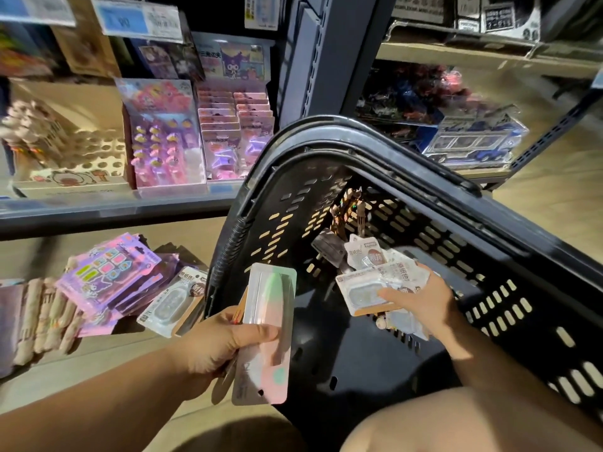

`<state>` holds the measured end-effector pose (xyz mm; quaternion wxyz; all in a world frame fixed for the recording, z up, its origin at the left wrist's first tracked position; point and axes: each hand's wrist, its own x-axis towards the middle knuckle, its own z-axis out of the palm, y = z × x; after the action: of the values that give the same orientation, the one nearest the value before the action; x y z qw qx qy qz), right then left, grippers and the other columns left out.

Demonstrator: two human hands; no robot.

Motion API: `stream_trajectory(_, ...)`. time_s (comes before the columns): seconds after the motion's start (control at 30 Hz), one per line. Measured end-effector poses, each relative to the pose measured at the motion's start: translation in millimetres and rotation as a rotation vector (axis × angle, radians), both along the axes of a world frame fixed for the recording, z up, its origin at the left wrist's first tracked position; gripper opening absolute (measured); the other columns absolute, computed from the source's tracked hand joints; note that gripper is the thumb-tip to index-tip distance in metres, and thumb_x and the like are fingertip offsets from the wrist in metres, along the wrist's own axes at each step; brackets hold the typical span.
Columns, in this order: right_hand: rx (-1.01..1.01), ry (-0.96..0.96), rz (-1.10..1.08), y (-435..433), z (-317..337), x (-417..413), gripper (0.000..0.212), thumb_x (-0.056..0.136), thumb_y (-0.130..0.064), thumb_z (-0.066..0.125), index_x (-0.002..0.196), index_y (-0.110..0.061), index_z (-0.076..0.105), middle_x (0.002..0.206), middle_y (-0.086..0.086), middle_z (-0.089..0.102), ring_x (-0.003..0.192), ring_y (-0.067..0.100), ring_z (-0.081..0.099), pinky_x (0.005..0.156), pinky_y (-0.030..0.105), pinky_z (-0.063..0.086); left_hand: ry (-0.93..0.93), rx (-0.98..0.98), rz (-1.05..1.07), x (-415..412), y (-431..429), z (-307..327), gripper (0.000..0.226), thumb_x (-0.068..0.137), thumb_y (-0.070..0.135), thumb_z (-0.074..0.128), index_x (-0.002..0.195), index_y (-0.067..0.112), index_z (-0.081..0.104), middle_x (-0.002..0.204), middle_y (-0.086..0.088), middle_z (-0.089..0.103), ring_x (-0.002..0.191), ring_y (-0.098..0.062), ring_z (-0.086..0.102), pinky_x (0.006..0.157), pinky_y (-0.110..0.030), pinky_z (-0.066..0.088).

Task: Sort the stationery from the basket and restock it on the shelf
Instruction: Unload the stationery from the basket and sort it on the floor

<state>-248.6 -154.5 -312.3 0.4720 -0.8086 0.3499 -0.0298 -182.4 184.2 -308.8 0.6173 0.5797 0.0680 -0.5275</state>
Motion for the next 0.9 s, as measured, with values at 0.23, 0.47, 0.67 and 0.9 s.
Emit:
stream_trajectory(0.23,0.324,-0.109,0.031,27.9,45.3,8.8,0.032,0.072,0.007,0.077,0.096,-0.014,0.069,0.102,0.011,0.073,0.091,0.025,0.068,0.085,0.041,0.054,-0.051,-0.073,0.032,-3.9,16.2,21.9,0.078,0.054,0.017,0.087,0.123,-0.001,0.055,0.095,-0.025,0.07,0.075,-0.035,0.072,0.054,-0.03,0.056)
stream_trajectory(0.47,0.274,0.016,0.387,67.7,115.7,13.2,0.032,0.072,0.005,0.076,0.096,-0.016,0.07,0.099,0.004,0.075,0.092,0.02,0.071,0.084,0.036,0.054,-0.115,-0.057,-0.042,-7.9,51.7,50.4,0.082,0.049,0.022,0.09,0.122,0.005,0.057,0.092,-0.019,0.071,0.079,-0.032,0.07,0.06,-0.031,0.053)
stream_trajectory(0.67,0.216,0.162,0.703,100.6,174.5,15.6,0.044,0.071,0.006,0.078,0.108,-0.017,0.069,0.105,0.002,0.074,0.101,0.021,0.07,0.089,0.036,0.056,-0.142,-0.053,-0.104,-12.9,98.5,72.5,0.071,0.057,0.019,0.088,0.119,0.001,0.057,0.091,-0.025,0.068,0.081,-0.037,0.065,0.076,-0.041,0.05)
stream_trajectory(0.9,0.305,0.131,0.897,173.6,216.5,41.3,0.065,0.049,-0.029,0.092,0.108,-0.014,0.07,0.11,0.01,0.072,0.104,0.028,0.068,0.09,0.042,0.055,-0.256,-0.028,0.015,3.2,174.9,118.3,0.048,0.059,0.021,0.086,0.101,0.006,0.07,0.093,-0.028,0.066,0.086,-0.04,0.062,0.085,-0.051,0.044)
